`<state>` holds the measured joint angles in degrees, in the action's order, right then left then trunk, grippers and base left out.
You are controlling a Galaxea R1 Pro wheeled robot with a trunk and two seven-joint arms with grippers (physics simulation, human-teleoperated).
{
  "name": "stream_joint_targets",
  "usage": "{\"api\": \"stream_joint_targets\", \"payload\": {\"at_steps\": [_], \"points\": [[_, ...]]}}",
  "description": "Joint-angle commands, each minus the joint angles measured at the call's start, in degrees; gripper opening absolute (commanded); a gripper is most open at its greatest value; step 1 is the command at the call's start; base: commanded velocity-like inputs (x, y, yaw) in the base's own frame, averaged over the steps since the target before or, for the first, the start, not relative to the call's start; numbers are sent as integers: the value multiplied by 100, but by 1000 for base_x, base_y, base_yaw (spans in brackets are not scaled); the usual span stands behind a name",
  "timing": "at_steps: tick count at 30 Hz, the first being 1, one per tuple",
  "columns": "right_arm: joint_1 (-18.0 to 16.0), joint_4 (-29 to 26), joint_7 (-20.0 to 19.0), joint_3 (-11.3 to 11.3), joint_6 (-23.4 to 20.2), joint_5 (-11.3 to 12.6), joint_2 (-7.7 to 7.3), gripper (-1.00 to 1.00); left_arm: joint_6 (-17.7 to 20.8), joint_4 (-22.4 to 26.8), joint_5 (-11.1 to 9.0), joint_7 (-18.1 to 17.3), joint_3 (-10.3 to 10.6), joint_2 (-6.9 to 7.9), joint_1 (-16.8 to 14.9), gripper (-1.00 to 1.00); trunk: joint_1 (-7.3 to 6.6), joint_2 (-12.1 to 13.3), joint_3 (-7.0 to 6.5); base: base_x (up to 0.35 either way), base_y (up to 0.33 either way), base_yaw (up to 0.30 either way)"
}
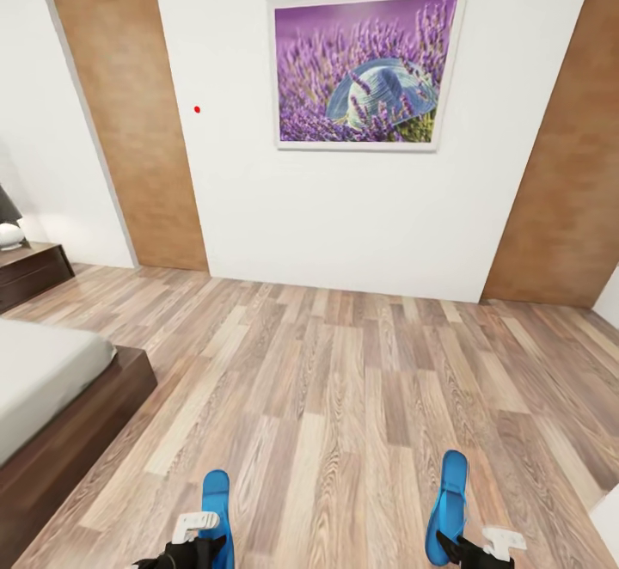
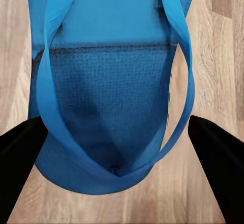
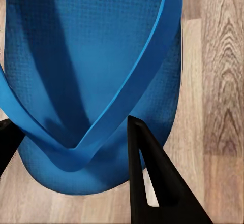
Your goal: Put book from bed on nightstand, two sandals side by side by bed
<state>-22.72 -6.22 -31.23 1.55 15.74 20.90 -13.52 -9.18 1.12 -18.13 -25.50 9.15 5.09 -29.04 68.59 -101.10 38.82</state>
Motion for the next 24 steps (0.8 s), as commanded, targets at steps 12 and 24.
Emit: {"api": "stream_joint_targets", "payload": {"at_steps": [12, 24], "points": [[-4, 6, -32, 23, 8, 19, -1, -100, -23, -7, -50, -17, 43, 1, -5, -100, 3, -2, 5, 307, 0, 182], [-4, 6, -32, 21, 8, 19, -1, -100, -23, -7, -50, -17, 43, 1, -5, -100, 3, -2, 5, 286, -94, 7]]}}
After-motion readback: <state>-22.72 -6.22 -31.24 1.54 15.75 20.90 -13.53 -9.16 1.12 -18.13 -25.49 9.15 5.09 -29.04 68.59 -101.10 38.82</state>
